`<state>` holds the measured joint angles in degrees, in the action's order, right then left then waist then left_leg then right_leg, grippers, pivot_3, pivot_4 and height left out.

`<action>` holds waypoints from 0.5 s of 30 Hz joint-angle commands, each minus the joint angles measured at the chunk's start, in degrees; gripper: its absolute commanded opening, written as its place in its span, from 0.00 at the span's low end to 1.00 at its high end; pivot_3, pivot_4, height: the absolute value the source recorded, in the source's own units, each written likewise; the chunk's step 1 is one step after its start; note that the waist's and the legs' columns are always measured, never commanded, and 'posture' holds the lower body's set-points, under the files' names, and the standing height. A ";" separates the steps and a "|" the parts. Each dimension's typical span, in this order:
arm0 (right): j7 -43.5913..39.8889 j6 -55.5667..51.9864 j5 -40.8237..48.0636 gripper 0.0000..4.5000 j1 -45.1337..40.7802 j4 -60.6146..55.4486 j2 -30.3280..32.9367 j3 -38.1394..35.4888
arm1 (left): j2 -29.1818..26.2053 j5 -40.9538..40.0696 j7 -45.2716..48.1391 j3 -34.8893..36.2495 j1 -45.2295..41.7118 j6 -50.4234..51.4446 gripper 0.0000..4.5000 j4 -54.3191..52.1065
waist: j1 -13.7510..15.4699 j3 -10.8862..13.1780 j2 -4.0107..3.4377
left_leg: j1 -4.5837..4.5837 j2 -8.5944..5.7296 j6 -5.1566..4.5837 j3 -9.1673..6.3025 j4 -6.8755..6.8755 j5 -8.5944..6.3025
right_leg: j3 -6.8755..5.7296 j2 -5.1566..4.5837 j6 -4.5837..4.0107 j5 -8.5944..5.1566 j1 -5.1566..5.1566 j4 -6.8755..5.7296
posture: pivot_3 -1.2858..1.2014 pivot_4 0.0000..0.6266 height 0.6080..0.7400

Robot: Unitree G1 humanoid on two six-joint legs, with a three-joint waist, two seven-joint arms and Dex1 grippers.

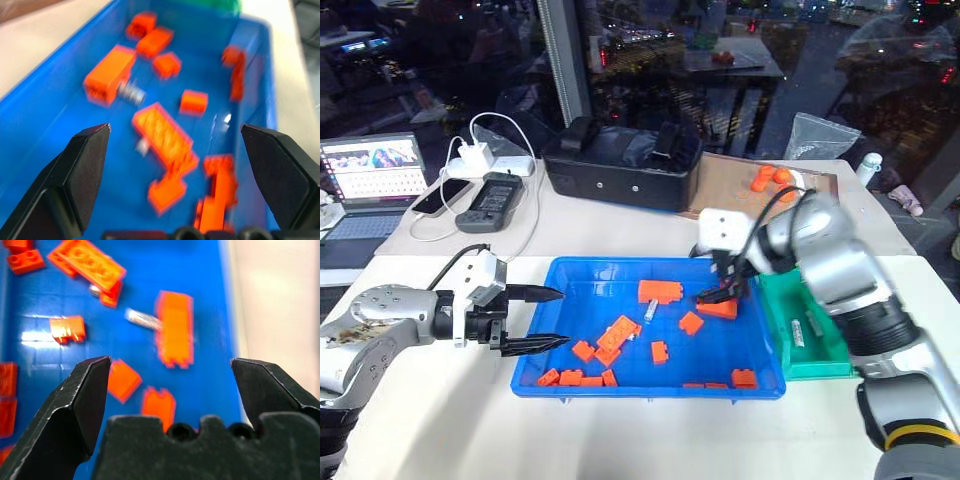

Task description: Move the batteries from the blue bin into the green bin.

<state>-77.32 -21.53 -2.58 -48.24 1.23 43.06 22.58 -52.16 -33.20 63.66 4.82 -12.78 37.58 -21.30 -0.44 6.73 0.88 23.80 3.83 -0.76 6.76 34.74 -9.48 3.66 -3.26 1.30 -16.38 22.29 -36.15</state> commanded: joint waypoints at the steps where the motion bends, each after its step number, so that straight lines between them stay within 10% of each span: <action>1: 1.28 9.86 -3.87 0.99 -2.16 4.74 -2.61 3.32 | -1.15 -0.72 -0.72 3.37 1.70 -0.49 1.00 -2.49 | 0.12 0.01 0.01 | 0.04 -0.03 0.00 0.01 -0.01 0.01 | -0.01 -0.08 0.01 0.00 0.01 -0.02 | 0.52 0.24 0.98; 11: -3.08 36.50 -11.50 0.87 -10.76 21.37 -7.16 11.73 | -1.24 -2.48 -3.26 7.39 7.04 1.01 1.00 -6.83 | -0.46 0.01 0.01 | -0.08 0.04 0.00 0.03 -0.01 0.01 | -0.03 0.02 0.13 0.09 -0.06 -0.12 | 0.52 0.24 0.98; 15: -5.80 25.55 -6.15 0.84 -12.23 22.68 -10.73 7.62 | -1.02 -3.41 -4.57 9.22 9.22 1.79 1.00 -8.82 | -0.72 0.02 0.03 | -0.07 0.09 0.00 -0.02 -0.05 0.01 | 0.03 0.03 0.08 0.07 -0.15 -0.34 | 0.52 0.24 0.98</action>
<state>-81.11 11.38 -12.90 -58.70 25.68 33.17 34.31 -52.67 -35.43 59.87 11.84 -3.78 39.26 -27.74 -1.15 6.75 0.91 23.74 3.91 -0.75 6.72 34.72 -9.47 3.69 -3.23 1.36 -16.32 22.17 -36.64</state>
